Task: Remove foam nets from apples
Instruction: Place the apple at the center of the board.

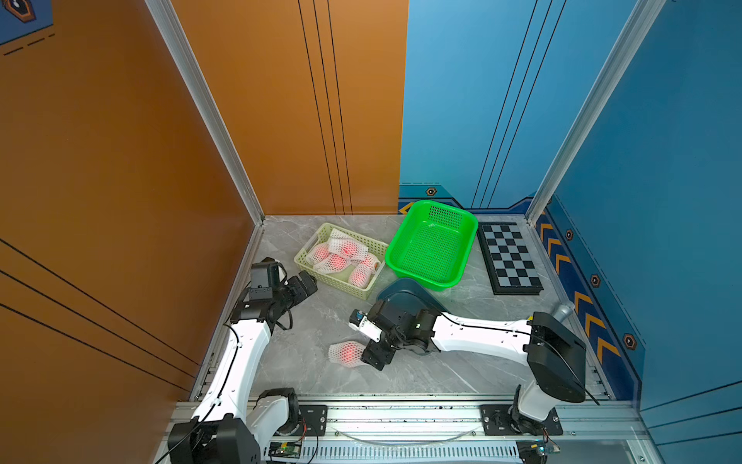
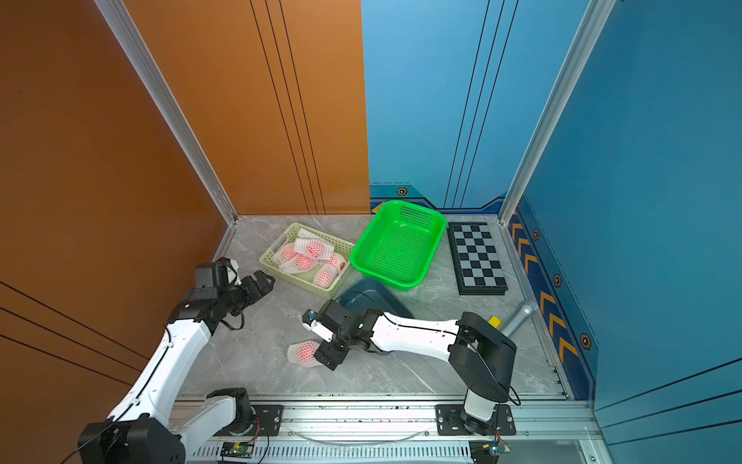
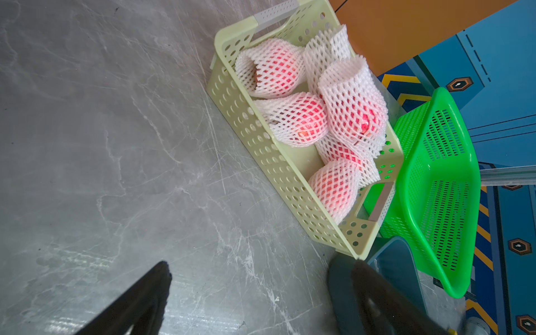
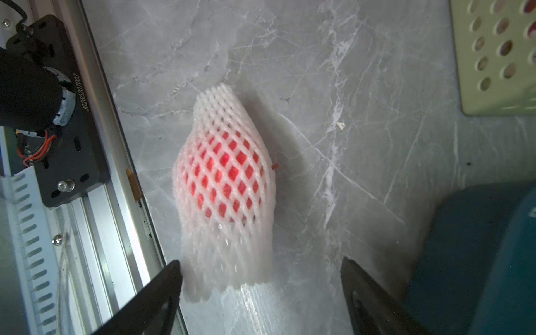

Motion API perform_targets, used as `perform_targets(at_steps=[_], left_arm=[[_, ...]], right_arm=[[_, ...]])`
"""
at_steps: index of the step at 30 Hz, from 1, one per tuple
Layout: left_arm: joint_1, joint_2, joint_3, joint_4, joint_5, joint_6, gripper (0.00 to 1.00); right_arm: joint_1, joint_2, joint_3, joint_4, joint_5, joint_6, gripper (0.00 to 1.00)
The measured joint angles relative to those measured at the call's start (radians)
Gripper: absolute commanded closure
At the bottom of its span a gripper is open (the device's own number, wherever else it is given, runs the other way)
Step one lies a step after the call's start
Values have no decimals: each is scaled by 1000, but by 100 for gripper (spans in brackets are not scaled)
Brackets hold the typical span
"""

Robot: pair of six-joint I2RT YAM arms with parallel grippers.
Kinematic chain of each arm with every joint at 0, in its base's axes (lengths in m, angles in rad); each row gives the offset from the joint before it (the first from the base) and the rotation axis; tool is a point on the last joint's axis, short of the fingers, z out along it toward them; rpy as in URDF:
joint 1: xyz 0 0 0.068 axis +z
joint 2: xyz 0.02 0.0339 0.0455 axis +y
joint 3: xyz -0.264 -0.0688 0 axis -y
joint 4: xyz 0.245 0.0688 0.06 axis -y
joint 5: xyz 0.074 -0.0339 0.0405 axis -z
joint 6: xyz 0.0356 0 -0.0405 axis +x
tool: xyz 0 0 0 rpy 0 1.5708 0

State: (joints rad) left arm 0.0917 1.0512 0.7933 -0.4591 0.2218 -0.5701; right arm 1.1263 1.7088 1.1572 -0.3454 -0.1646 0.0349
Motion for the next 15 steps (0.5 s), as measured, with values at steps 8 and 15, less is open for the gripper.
perform_targets(at_steps=[8,15], left_arm=[[0,34,11,3,0,-7,2],[2,80,39,28,-4,-7,2]], right_arm=[[-32,0,20,-14,-87,-75,3],[-42,4,38,-13,-97,-84,0]])
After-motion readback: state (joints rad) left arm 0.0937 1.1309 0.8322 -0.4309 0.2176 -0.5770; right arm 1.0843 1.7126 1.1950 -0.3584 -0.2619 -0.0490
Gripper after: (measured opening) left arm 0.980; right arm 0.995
